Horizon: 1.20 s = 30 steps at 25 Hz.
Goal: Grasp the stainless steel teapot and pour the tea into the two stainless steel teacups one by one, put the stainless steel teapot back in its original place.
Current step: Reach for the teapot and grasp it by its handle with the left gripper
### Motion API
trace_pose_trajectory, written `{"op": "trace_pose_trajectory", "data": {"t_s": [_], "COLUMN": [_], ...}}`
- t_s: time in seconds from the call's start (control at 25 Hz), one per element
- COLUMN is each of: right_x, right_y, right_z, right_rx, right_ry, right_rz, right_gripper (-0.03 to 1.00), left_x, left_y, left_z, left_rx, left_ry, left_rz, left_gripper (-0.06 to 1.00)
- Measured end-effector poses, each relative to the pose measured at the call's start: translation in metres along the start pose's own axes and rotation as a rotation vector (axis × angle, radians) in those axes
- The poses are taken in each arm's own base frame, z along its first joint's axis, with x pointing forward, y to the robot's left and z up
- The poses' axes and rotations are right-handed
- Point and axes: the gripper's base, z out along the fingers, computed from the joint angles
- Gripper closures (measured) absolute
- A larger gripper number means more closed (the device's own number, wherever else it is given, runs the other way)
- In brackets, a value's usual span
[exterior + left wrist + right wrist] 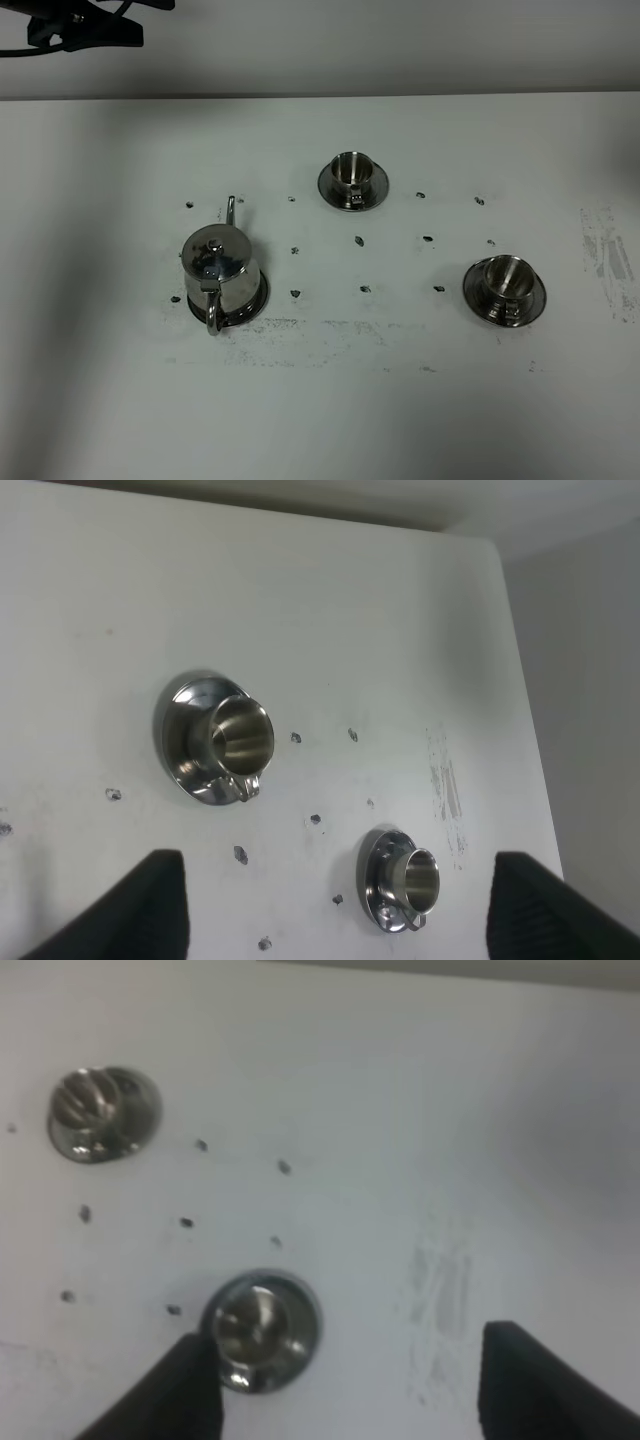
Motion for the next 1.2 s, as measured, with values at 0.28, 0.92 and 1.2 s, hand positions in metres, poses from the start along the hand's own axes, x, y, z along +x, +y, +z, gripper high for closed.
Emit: {"op": "trace_pose_trajectory", "data": {"t_s": [0.28, 0.92, 1.2], "right_x": [0.073, 0.231, 0.265], "right_y": [0.004, 0.019, 0.021], "right_z": [-0.051, -0.051, -0.032], "right_rx": [0.092, 0.111, 0.113], "right_ry": [-0.072, -0.324, -0.416], "right_rz": [0.019, 0.030, 0.013], "right_gripper": [0.41, 0.41, 0.41], "left_x": [0.000, 0.001, 0.002], "left_y": [-0.004, -0.032, -0.027], "left_z": [-0.003, -0.032, -0.032], "left_rx": [-0.002, -0.031, -0.086], "left_ry": [-0.005, -0.052, -0.039], "left_rz": [0.006, 0.101, 0.119], "left_gripper": [0.33, 0.33, 0.33]}}
